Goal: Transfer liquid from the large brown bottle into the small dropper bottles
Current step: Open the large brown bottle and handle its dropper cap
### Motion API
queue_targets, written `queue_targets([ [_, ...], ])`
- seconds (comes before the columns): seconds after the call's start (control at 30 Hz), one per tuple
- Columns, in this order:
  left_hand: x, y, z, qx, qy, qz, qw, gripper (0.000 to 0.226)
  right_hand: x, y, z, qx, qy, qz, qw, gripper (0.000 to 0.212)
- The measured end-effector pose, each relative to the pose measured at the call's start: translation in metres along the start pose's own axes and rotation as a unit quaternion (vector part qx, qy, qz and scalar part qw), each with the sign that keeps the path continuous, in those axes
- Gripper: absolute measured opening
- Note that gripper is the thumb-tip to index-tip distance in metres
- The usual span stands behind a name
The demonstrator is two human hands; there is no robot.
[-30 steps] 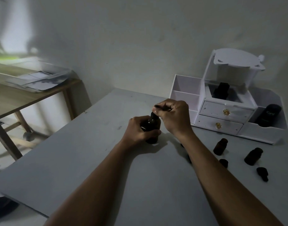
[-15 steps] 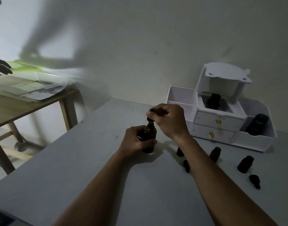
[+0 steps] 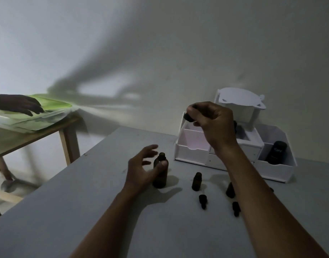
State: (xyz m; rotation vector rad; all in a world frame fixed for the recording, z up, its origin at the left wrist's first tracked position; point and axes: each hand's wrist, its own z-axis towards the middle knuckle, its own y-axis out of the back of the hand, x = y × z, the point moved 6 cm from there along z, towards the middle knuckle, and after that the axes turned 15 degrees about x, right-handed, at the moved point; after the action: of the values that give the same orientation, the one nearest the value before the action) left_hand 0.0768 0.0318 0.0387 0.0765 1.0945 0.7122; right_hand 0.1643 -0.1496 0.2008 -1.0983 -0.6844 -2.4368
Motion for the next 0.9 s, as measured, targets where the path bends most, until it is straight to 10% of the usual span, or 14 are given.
queue_targets([
  [0.17,-0.063,0.009,-0.027,-0.202,-0.129,0.075,0.968,0.037,-0.006,0.039,-0.017,-0.022,-0.005,0.015,1.0,0.007],
  [0.3,-0.091,-0.038,-0.03,-0.086,-0.112,0.006,0.99,0.017,-0.023,0.066,-0.03,-0.046,-0.044,0.027,0.998,0.009],
  [0.47,-0.052,-0.099,-0.014,0.093,0.107,-0.051,0.989,0.052,-0.039,0.076,-0.037,-0.034,-0.079,0.017,0.996,0.008],
  [0.9,-0.016,-0.115,0.002,0.165,0.171,-0.077,0.968,0.051,-0.076,0.059,-0.039,0.014,-0.118,-0.003,0.993,0.005],
])
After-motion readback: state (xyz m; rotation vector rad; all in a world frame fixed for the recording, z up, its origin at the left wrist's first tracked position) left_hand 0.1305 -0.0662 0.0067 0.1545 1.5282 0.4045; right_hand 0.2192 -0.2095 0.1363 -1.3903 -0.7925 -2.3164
